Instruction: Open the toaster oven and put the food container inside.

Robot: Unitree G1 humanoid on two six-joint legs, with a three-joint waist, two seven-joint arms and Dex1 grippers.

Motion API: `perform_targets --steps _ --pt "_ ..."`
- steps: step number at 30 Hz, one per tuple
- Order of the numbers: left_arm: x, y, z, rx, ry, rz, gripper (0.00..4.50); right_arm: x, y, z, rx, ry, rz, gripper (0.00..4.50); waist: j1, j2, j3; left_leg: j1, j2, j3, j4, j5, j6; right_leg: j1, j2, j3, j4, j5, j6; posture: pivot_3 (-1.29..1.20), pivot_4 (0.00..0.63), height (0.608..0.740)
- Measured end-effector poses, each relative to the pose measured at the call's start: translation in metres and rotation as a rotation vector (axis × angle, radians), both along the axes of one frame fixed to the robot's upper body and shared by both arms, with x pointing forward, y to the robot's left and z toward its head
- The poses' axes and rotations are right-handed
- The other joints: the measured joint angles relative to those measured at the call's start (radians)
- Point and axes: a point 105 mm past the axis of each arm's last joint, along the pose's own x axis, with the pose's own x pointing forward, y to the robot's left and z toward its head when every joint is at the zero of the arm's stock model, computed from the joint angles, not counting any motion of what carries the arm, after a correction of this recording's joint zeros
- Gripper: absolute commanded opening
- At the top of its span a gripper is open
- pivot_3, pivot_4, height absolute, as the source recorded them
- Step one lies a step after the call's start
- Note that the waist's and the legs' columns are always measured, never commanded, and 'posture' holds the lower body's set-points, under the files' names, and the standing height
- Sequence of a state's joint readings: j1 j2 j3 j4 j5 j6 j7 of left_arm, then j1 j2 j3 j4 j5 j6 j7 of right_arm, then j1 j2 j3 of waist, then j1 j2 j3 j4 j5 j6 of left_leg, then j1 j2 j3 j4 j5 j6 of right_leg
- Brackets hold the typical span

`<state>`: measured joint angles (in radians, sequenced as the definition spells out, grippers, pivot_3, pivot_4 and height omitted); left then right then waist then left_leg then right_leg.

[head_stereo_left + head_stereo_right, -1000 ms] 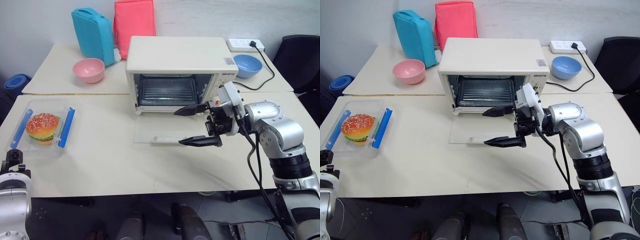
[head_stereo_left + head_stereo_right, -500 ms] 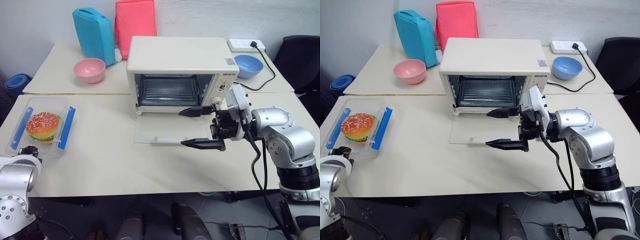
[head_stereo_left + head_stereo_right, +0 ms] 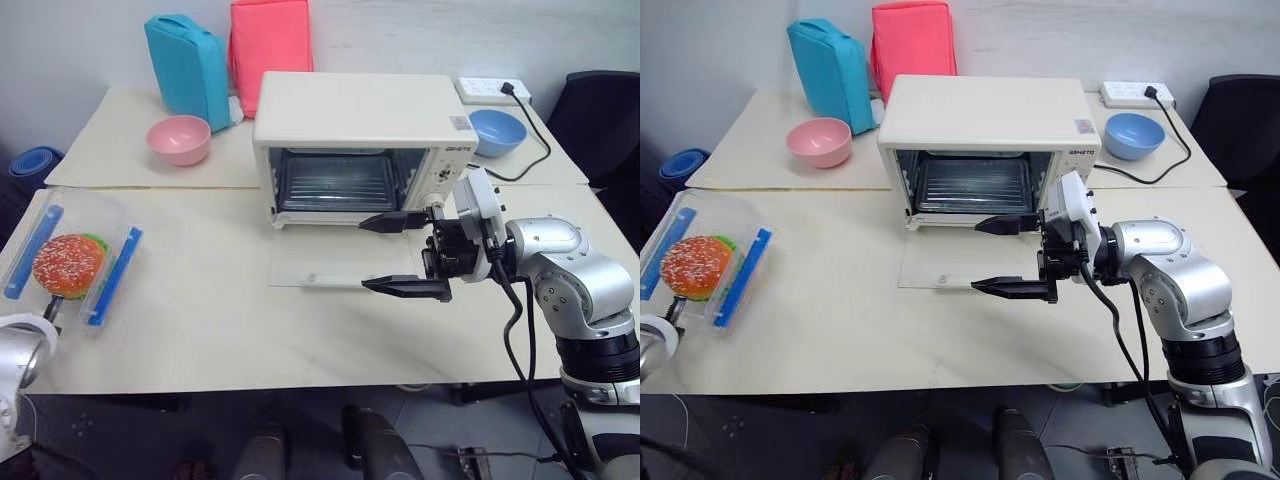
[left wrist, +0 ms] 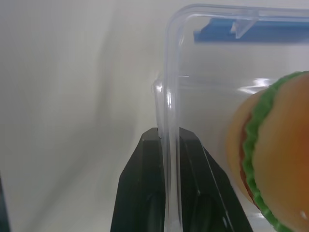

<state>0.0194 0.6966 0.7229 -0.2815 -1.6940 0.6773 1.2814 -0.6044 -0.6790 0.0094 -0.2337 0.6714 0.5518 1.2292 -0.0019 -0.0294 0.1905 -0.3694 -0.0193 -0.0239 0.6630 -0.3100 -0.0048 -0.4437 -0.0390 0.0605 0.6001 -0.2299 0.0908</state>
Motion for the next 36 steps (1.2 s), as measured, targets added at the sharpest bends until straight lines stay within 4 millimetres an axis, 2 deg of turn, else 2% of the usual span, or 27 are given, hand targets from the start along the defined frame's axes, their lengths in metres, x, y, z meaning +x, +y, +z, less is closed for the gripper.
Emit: perform_targets --steps 4,8,11,17,20,22,25,28,31,33,36 --pt "0.024 -0.029 0.024 0.148 -0.011 -0.390 0.04 0.001 -0.012 0.003 0.006 0.004 -0.044 4.50 0.005 0.000 0.000 -0.001 -0.001 -0.003 -0.001 0.000 0.000 0.001 -0.002 -0.003 -0.004 -0.001 -0.001 0.00 0.150 0.740" --pt "0.042 -0.087 0.039 0.183 -0.074 -0.787 0.04 0.001 -0.026 -0.006 0.004 0.040 -0.118 4.50 0.001 0.000 0.000 -0.002 -0.002 -0.003 -0.006 0.000 0.001 0.000 -0.003 -0.002 -0.007 -0.001 -0.001 0.00 0.150 0.740" --pt "0.047 -0.117 0.042 0.212 -0.066 -0.975 0.04 -0.001 -0.032 -0.008 0.014 0.051 -0.159 4.50 -0.005 0.001 0.000 0.000 -0.001 -0.001 -0.012 0.001 -0.001 -0.001 -0.002 -0.001 -0.008 -0.001 -0.002 0.00 0.150 0.740" --pt "0.074 -0.166 0.054 0.268 -0.077 -1.189 0.04 -0.008 -0.042 -0.009 0.025 0.052 -0.243 4.50 0.002 0.001 0.001 -0.001 -0.001 -0.004 -0.013 0.003 -0.004 -0.002 0.000 -0.003 -0.006 -0.002 -0.003 0.00 0.150 0.740" --pt "0.095 -0.188 0.057 0.291 -0.075 -1.235 0.04 -0.010 -0.048 -0.010 0.029 0.048 -0.289 4.50 0.004 0.001 0.001 -0.001 -0.003 -0.004 -0.011 0.004 -0.002 -0.001 -0.001 -0.003 -0.006 0.000 -0.001 0.00 0.150 0.740" --pt "0.109 -0.211 0.058 0.306 -0.074 -1.283 0.04 -0.012 -0.054 -0.011 0.027 0.045 -0.326 4.50 0.008 0.001 0.001 -0.001 -0.004 -0.004 -0.010 0.004 -0.001 -0.001 -0.001 -0.002 -0.006 0.001 0.001 0.00 0.150 0.740" --pt "0.122 -0.232 0.054 0.286 -0.056 -1.308 0.04 -0.014 -0.064 -0.012 0.026 0.044 -0.380 4.50 0.010 0.001 0.001 -0.002 -0.005 -0.002 -0.009 0.005 0.000 -0.001 -0.003 -0.001 -0.007 0.001 0.003 0.00 0.150 0.740" --pt "0.130 -0.242 0.054 0.289 -0.045 -1.316 0.04 -0.014 -0.068 -0.013 0.030 0.045 -0.413 4.50 0.006 0.001 0.001 -0.001 -0.005 -0.002 -0.009 0.005 -0.001 -0.001 -0.002 0.000 -0.006 0.002 0.003 0.00 0.150 0.740" --pt "0.137 -0.257 0.052 0.284 -0.042 -1.337 1.04 -0.015 -0.071 -0.015 0.032 0.044 -0.446 4.50 0.009 0.001 0.001 0.000 -0.006 -0.003 -0.009 0.007 -0.002 -0.001 -0.002 0.000 -0.004 0.002 0.003 0.00 0.150 0.740" --pt "0.140 -0.260 0.048 0.282 -0.029 -1.341 1.66 -0.016 -0.071 -0.015 0.034 0.044 -0.452 4.50 0.003 0.001 0.001 0.000 -0.006 -0.002 -0.008 0.007 -0.002 -0.001 -0.001 0.000 -0.003 0.002 0.003 0.00 0.150 0.740" --pt "0.145 -0.257 0.053 0.305 -0.044 -1.318 2.52 -0.017 -0.072 -0.019 0.032 0.055 -0.467 4.50 0.000 0.001 0.001 0.000 -0.005 -0.002 -0.008 0.007 -0.002 -0.001 -0.001 0.000 -0.002 0.002 0.003 0.00 0.150 0.740"
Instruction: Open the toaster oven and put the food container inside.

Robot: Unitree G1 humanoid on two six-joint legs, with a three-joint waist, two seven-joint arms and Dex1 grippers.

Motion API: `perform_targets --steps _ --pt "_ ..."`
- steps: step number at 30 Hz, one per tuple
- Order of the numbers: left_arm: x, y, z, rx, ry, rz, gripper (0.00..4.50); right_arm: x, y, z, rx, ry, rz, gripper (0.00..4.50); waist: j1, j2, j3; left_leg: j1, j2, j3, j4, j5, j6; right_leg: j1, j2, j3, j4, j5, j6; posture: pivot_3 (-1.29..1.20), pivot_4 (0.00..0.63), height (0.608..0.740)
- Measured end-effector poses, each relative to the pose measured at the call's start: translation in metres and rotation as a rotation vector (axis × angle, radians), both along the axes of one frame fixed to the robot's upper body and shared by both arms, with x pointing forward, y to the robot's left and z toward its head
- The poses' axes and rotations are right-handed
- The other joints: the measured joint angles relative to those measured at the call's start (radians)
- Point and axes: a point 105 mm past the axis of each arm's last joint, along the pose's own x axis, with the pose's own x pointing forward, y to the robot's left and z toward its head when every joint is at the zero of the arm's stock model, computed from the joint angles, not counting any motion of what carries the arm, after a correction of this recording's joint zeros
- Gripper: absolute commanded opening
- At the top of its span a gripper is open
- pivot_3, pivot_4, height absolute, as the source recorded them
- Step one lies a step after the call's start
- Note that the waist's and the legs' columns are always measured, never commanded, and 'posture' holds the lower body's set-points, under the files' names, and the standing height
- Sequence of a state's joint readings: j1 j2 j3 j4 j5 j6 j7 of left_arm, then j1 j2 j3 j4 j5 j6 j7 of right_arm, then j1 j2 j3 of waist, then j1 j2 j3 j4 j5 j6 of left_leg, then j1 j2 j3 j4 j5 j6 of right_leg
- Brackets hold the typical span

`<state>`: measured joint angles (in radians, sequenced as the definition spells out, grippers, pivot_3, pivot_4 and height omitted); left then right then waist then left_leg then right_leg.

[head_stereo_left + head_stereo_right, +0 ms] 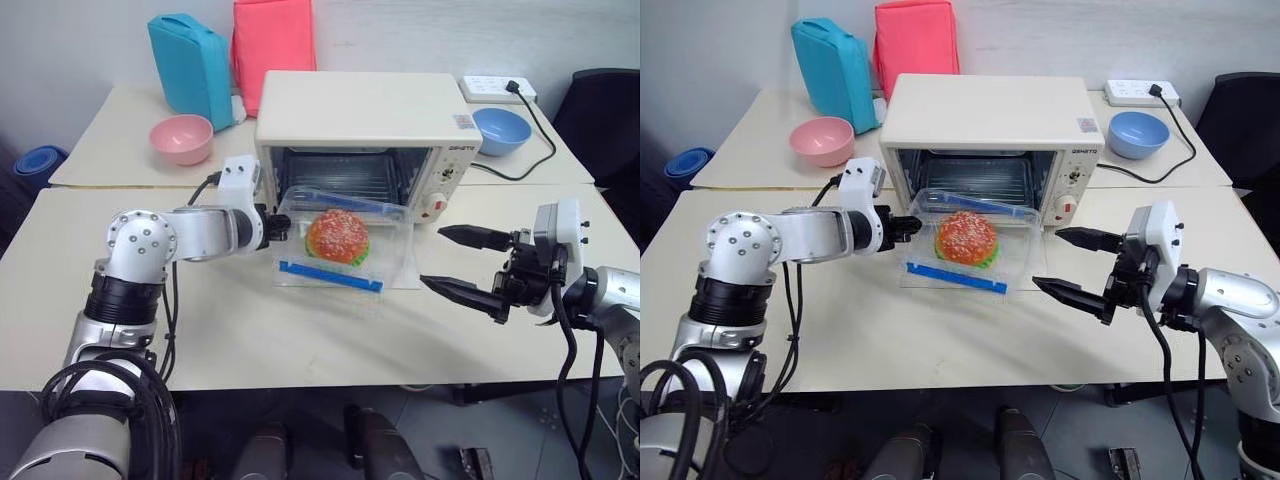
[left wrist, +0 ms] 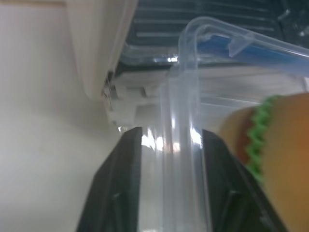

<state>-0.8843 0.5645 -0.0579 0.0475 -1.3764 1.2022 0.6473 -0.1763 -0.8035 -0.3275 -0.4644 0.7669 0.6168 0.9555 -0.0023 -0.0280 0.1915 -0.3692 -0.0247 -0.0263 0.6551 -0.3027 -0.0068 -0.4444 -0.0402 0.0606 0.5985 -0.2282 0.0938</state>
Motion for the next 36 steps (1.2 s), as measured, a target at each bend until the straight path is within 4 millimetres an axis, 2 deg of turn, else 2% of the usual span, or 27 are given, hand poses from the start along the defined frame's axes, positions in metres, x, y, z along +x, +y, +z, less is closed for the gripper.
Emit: perform_targets --steps 6,10,11,12,14,19,20,21,23,24,27,29,30,33,36 --pt "-0.004 0.016 0.027 -0.121 -0.140 -0.015 2.52 0.000 -0.009 -0.003 0.004 0.007 -0.054 4.50 0.001 0.000 0.000 -0.001 0.000 0.000 0.000 0.000 0.000 -0.001 0.000 0.000 0.000 0.000 0.000 0.00 0.150 0.740" --pt "-0.030 0.033 0.057 -0.224 -0.317 -0.139 2.52 -0.003 -0.010 -0.008 -0.004 0.024 -0.069 4.50 -0.001 0.000 0.000 0.000 0.001 0.000 -0.001 0.000 -0.001 0.000 0.000 0.000 -0.001 0.000 -0.001 0.00 0.150 0.740" --pt "-0.039 0.036 0.061 -0.243 -0.352 -0.198 2.54 -0.004 -0.010 -0.009 -0.003 0.027 -0.068 4.12 -0.001 0.000 0.000 0.000 0.001 0.001 -0.001 0.000 -0.001 0.000 0.000 0.000 -0.001 -0.001 -0.001 0.00 0.150 0.740" --pt "-0.047 0.036 0.062 -0.249 -0.370 -0.248 2.14 -0.005 -0.009 -0.009 -0.002 0.028 -0.066 3.95 0.000 0.000 0.000 0.000 0.001 0.001 -0.001 0.000 -0.001 0.000 0.000 0.000 -0.001 -0.001 -0.001 0.00 0.150 0.740" --pt "-0.065 0.034 0.057 -0.257 -0.384 -0.381 1.65 -0.008 -0.004 -0.008 0.002 0.027 -0.045 3.31 0.001 0.000 0.000 0.000 0.001 0.002 0.000 0.000 0.000 0.000 0.000 0.000 -0.001 -0.001 -0.002 0.00 0.150 0.740" --pt "-0.102 0.035 0.032 -0.187 -0.316 -0.692 0.13 -0.022 0.015 -0.018 0.006 0.079 0.045 1.60 -0.001 0.000 0.000 0.000 0.001 0.008 0.000 -0.001 0.001 0.000 0.002 -0.001 -0.002 -0.002 -0.004 0.00 0.150 0.740" --pt "-0.106 0.035 0.028 -0.158 -0.309 -0.744 0.00 -0.022 0.018 -0.020 0.007 0.086 0.053 1.23 -0.001 0.000 0.000 0.000 0.001 0.009 -0.001 -0.001 0.001 0.000 0.001 -0.001 -0.003 -0.004 -0.007 0.00 0.150 0.740" --pt "-0.109 0.036 0.022 -0.120 -0.300 -0.789 0.00 -0.022 0.021 -0.024 0.002 0.098 0.061 0.94 -0.001 0.000 0.000 0.000 0.002 0.009 -0.001 -0.001 0.002 0.001 0.001 -0.001 -0.003 -0.011 -0.019 0.00 0.150 0.740" --pt "-0.110 0.039 0.009 -0.052 -0.282 -0.848 0.00 -0.022 0.028 -0.035 -0.005 0.125 0.068 0.21 0.000 0.000 0.000 0.000 0.002 0.009 -0.001 -0.001 0.002 0.001 0.000 -0.001 -0.003 -0.011 -0.020 0.00 0.150 0.740" --pt "-0.110 0.039 0.003 -0.029 -0.277 -0.876 0.00 -0.021 0.032 -0.039 -0.008 0.135 0.069 0.01 0.000 0.000 0.000 0.000 0.002 0.009 -0.001 -0.001 0.002 0.001 0.000 -0.001 -0.003 -0.011 -0.019 0.00 0.150 0.740" --pt "-0.100 0.037 -0.015 0.031 -0.280 -0.897 0.00 -0.013 0.045 -0.057 -0.026 0.147 0.041 0.01 0.000 0.000 0.000 -0.001 0.002 0.008 0.000 -0.001 0.003 0.001 0.000 0.000 -0.003 -0.009 -0.016 0.00 0.150 0.740" --pt "-0.084 0.030 -0.023 0.050 -0.306 -0.857 0.00 -0.002 0.049 -0.069 -0.063 0.151 -0.002 0.01 0.001 0.000 0.000 -0.002 0.002 0.008 0.001 -0.001 0.003 0.001 0.001 -0.001 -0.003 -0.001 -0.002 0.00 0.150 0.740" --pt "-0.077 0.026 -0.026 0.044 -0.316 -0.840 0.00 0.004 0.051 -0.073 -0.073 0.149 -0.022 0.01 0.000 0.000 0.000 -0.002 0.002 0.008 0.002 -0.001 0.004 0.000 0.002 -0.001 -0.003 -0.001 -0.001 0.00 0.150 0.740" --pt "-0.072 0.014 -0.029 0.024 -0.334 -0.841 0.00 0.019 0.051 -0.074 -0.073 0.124 -0.073 0.01 -0.003 0.000 0.000 -0.002 0.002 0.005 0.002 -0.003 0.006 0.000 0.000 0.001 -0.003 0.000 0.000 0.00 0.150 0.740" --pt "-0.062 0.001 -0.025 -0.004 -0.379 -0.823 0.00 0.042 0.046 -0.066 -0.070 0.068 -0.160 0.01 -0.004 0.000 0.000 -0.002 0.002 0.005 0.003 -0.003 0.006 0.000 0.000 0.002 -0.003 0.000 0.001 0.00 0.150 0.740"
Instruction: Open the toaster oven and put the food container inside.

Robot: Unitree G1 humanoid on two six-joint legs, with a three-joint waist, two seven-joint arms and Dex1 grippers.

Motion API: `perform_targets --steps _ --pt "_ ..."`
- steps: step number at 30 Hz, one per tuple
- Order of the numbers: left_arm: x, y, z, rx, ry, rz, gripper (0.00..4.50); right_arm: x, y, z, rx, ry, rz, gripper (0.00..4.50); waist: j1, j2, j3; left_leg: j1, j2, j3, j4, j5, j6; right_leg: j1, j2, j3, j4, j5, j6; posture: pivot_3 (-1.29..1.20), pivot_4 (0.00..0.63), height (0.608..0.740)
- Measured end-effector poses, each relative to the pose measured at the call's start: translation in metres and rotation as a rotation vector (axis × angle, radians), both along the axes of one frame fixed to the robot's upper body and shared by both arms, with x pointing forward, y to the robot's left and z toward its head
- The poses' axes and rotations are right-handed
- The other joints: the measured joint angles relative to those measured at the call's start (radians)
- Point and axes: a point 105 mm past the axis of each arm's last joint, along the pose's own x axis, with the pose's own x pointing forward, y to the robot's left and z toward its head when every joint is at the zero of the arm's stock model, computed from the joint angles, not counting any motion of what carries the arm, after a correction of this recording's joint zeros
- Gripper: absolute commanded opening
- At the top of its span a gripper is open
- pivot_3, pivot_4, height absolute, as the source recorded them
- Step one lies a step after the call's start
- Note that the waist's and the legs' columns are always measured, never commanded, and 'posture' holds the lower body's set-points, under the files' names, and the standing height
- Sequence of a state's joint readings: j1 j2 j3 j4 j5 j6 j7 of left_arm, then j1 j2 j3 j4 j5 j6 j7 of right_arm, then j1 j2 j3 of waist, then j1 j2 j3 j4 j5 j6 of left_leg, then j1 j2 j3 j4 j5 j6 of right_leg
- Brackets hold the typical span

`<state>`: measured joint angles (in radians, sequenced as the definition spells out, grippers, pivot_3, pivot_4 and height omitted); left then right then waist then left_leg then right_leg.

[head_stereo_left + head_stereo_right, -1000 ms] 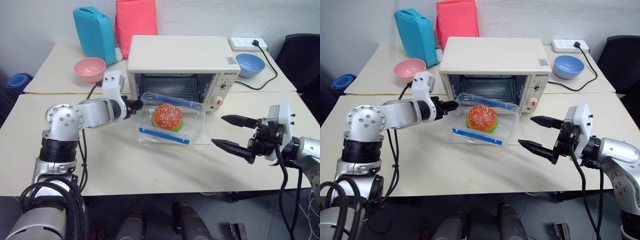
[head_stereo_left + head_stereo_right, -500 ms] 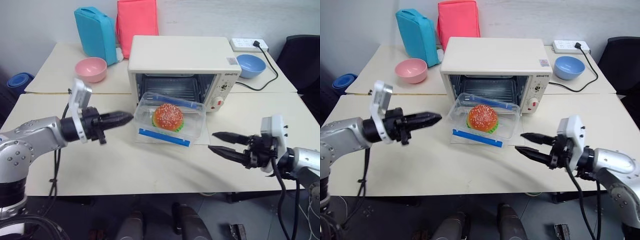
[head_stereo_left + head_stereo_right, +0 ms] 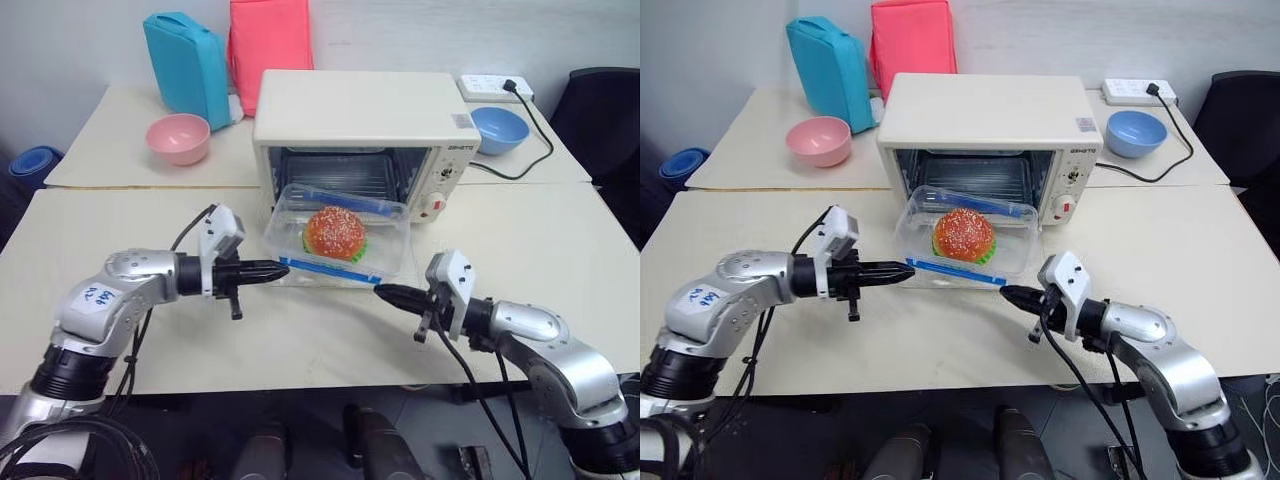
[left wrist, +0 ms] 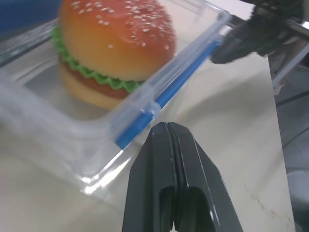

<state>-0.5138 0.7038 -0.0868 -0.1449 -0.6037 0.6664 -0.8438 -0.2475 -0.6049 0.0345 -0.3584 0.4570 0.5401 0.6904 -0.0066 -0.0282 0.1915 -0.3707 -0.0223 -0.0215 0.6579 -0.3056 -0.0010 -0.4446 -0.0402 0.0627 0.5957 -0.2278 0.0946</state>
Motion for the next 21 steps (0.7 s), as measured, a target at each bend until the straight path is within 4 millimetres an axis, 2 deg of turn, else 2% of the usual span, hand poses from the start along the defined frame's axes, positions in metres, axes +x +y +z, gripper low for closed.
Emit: perform_targets --steps 3,7,12,14,17,21 --pt "0.018 -0.010 0.003 -0.030 -0.043 0.059 0.00 0.018 -0.001 0.010 0.003 -0.062 -0.046 0.01 0.003 0.000 0.000 0.000 0.000 0.000 0.001 0.000 0.000 0.000 0.000 0.000 0.002 0.000 0.000 0.00 0.150 0.740" --pt "0.063 -0.014 0.013 -0.046 -0.137 0.268 0.00 0.057 0.003 0.021 0.058 -0.119 -0.150 0.01 -0.001 0.000 0.000 0.000 -0.001 0.000 0.004 0.000 0.000 0.000 0.000 0.000 0.004 0.001 0.001 0.00 0.150 0.740" --pt "0.085 -0.013 0.031 -0.088 -0.205 0.367 0.00 0.087 0.010 0.031 0.079 -0.173 -0.208 0.01 -0.011 0.000 0.000 -0.001 0.000 0.000 0.003 0.000 -0.001 -0.002 0.000 0.000 0.007 0.001 0.001 0.00 0.150 0.740" --pt "0.089 -0.015 0.032 -0.100 -0.209 0.383 0.00 0.093 0.013 0.031 0.084 -0.177 -0.213 0.01 -0.018 0.000 0.000 -0.001 0.000 0.000 0.003 0.000 -0.001 -0.001 0.000 0.000 0.007 0.001 0.001 0.00 0.150 0.740" --pt "0.085 -0.016 0.033 -0.117 -0.185 0.352 0.00 0.090 0.017 0.033 0.086 -0.186 -0.179 0.01 -0.025 0.000 0.000 -0.002 0.000 0.000 0.003 0.000 -0.001 -0.002 0.000 0.000 0.007 0.001 0.001 0.00 0.150 0.740" --pt "0.051 -0.001 0.049 -0.172 -0.151 0.224 0.00 0.066 0.009 0.034 0.100 -0.165 -0.109 0.01 -0.025 0.000 0.000 -0.003 0.002 -0.001 0.000 -0.001 -0.001 -0.004 0.000 0.000 0.007 0.001 0.001 0.00 0.150 0.740"
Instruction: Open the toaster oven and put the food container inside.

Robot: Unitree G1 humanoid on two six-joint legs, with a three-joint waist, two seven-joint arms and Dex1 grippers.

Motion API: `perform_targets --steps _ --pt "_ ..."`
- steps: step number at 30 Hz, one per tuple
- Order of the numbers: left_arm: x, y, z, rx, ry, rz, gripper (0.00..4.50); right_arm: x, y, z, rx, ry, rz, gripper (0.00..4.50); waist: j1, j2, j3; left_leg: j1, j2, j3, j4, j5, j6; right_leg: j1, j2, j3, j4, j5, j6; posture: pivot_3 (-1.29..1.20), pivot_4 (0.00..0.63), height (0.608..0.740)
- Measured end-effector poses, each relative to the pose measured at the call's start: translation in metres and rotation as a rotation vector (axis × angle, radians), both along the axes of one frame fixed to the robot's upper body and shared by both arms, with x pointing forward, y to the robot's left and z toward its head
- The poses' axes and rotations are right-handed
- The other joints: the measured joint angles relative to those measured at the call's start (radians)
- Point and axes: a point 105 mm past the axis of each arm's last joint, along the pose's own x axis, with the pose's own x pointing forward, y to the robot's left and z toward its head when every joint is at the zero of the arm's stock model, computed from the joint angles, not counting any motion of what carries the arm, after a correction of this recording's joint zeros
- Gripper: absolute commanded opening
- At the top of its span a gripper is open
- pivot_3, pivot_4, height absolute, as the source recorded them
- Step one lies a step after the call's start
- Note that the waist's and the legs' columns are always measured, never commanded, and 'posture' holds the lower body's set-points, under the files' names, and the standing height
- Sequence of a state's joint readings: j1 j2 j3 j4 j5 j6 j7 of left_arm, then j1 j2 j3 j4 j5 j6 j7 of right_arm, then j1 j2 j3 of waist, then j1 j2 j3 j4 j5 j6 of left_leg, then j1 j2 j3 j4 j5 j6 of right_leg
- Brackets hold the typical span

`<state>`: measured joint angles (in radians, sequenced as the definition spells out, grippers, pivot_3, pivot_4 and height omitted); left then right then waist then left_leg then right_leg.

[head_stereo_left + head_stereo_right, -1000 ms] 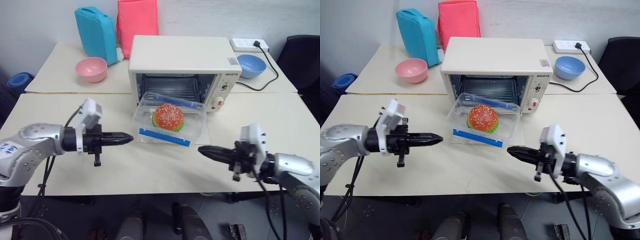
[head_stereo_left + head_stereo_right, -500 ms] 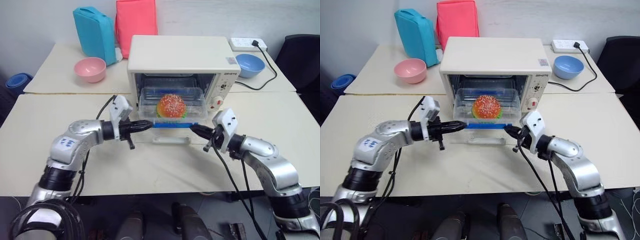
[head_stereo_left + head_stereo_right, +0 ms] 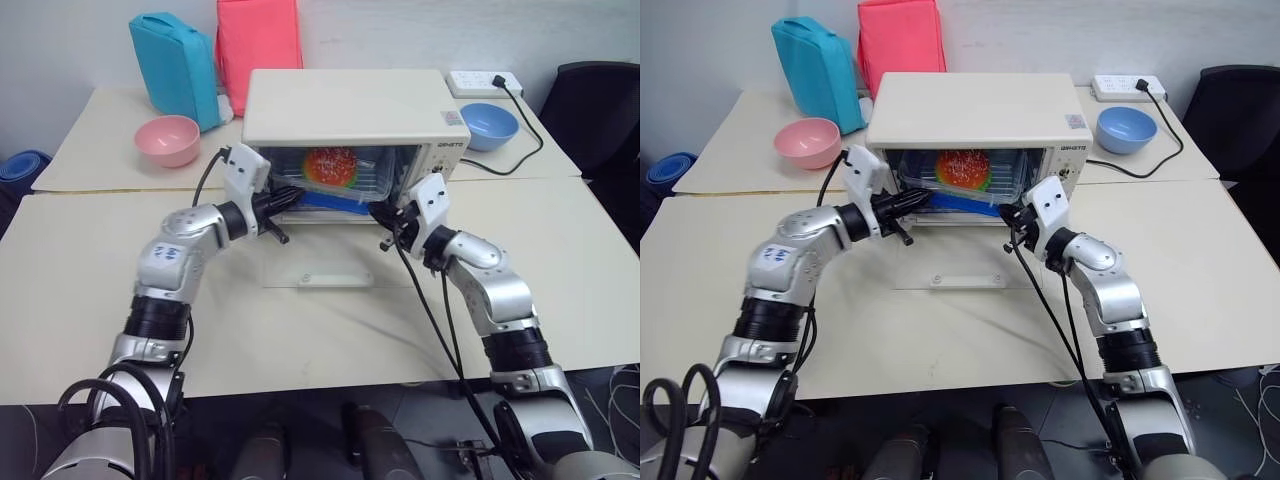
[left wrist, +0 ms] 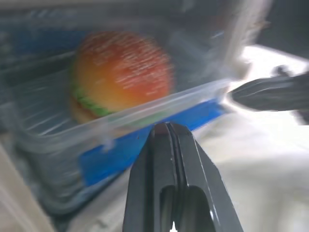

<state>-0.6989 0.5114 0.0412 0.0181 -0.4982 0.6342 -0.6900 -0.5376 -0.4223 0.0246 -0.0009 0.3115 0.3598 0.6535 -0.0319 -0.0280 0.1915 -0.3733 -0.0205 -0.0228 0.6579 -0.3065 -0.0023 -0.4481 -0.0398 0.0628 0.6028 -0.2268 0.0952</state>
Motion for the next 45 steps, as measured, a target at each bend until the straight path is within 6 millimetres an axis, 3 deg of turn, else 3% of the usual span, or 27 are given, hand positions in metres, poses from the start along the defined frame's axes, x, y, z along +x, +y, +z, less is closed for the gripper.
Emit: perform_targets --steps 3,4,6,8,11,14,19,22,27,29,33,39,42,45 --pt "-0.021 0.030 0.019 -0.042 0.019 -0.016 0.00 -0.023 -0.020 -0.003 -0.011 0.045 0.018 0.01 0.003 0.000 0.000 0.000 0.000 -0.001 0.001 0.000 0.000 0.001 -0.001 -0.001 0.000 0.000 0.000 0.00 0.150 0.740" --pt "-0.027 0.033 0.025 -0.055 0.023 -0.029 0.18 -0.031 -0.023 -0.003 -0.005 0.058 0.030 0.00 0.004 0.000 0.000 0.001 -0.001 -0.001 0.001 0.000 0.000 0.002 -0.001 -0.001 -0.001 0.000 0.000 0.00 0.150 0.740" --pt "-0.044 0.045 0.032 -0.050 0.048 -0.070 0.56 -0.060 -0.027 -0.008 -0.017 0.102 0.087 0.00 0.004 0.000 0.000 0.002 -0.001 -0.003 0.000 0.000 0.000 0.003 -0.001 -0.002 0.000 -0.001 -0.001 0.00 0.150 0.740" --pt "-0.064 0.073 0.042 -0.048 0.092 -0.082 1.14 -0.091 -0.040 -0.026 -0.051 0.209 0.103 0.00 0.004 0.000 0.000 0.002 0.000 -0.004 0.000 0.000 0.000 0.003 0.000 -0.003 0.000 -0.001 -0.002 0.00 0.150 0.740" --pt "-0.085 0.086 0.049 0.002 0.098 -0.122 2.08 -0.107 -0.047 -0.047 -0.059 0.302 0.071 0.00 0.000 0.000 0.000 0.006 -0.002 0.001 0.001 0.000 0.001 0.006 0.000 0.000 -0.003 -0.002 -0.002 0.00 0.150 0.740" --pt "-0.092 0.089 0.042 0.040 0.126 -0.143 2.85 -0.105 -0.050 -0.056 -0.052 0.315 0.016 0.00 0.002 0.000 0.000 0.008 -0.001 0.003 0.001 0.001 0.001 0.007 0.000 0.000 -0.003 -0.003 -0.004 0.00 0.150 0.740" --pt "-0.097 0.092 0.044 0.063 0.120 -0.159 4.38 -0.083 -0.047 -0.086 0.021 0.330 -0.138 0.00 0.000 -0.002 -0.001 0.006 0.001 0.003 0.001 0.000 -0.001 0.003 0.006 0.000 -0.002 -0.003 -0.004 0.00 0.150 0.740" --pt "-0.102 0.095 0.045 0.112 0.112 -0.174 4.48 -0.075 -0.039 -0.098 0.026 0.344 -0.153 0.00 0.000 -0.001 -0.001 0.005 0.001 0.003 0.000 -0.001 -0.002 0.001 0.002 0.000 -0.001 -0.003 -0.004 0.00 0.150 0.740" --pt "-0.104 0.100 0.053 0.194 0.038 -0.172 4.48 -0.059 -0.026 -0.093 0.039 0.302 -0.134 0.00 0.000 -0.001 -0.001 0.006 0.001 0.003 0.001 -0.001 -0.002 0.002 0.001 0.000 -0.001 -0.003 -0.004 0.00 0.150 0.740" --pt "-0.105 0.099 0.055 0.211 0.016 -0.183 4.48 -0.051 -0.022 -0.084 0.050 0.274 -0.121 0.00 -0.001 -0.001 -0.001 0.006 0.001 0.003 0.001 -0.001 -0.002 0.002 0.001 0.000 0.000 -0.003 -0.004 0.00 0.150 0.740" --pt "-0.105 0.097 0.054 0.221 0.012 -0.205 4.48 -0.039 -0.017 -0.041 0.091 0.172 -0.071 0.00 -0.002 -0.001 0.000 0.005 0.001 0.002 0.001 -0.001 -0.002 0.002 0.001 -0.001 0.000 -0.003 -0.004 0.00 0.150 0.740" --pt "-0.104 0.096 0.053 0.224 0.007 -0.211 4.48 -0.040 -0.039 0.046 0.099 0.023 -0.004 0.00 0.002 0.001 0.001 0.004 0.000 0.001 0.001 -0.001 -0.001 0.001 -0.001 -0.002 -0.001 -0.003 -0.004 0.00 0.150 0.740" --pt "-0.104 0.095 0.055 0.225 -0.003 -0.212 4.50 -0.052 -0.058 0.073 0.053 0.000 0.029 0.60 0.006 0.000 0.000 0.003 0.001 0.000 0.000 -0.002 0.000 0.002 0.000 -0.004 -0.003 -0.003 -0.004 0.00 0.150 0.740" --pt "-0.103 0.095 0.056 0.225 -0.008 -0.213 4.50 -0.070 -0.069 0.071 -0.004 0.071 0.107 1.60 0.005 0.000 0.000 0.003 0.001 0.000 0.000 -0.002 0.000 0.003 0.000 -0.003 -0.004 -0.003 -0.004 0.00 0.150 0.740"
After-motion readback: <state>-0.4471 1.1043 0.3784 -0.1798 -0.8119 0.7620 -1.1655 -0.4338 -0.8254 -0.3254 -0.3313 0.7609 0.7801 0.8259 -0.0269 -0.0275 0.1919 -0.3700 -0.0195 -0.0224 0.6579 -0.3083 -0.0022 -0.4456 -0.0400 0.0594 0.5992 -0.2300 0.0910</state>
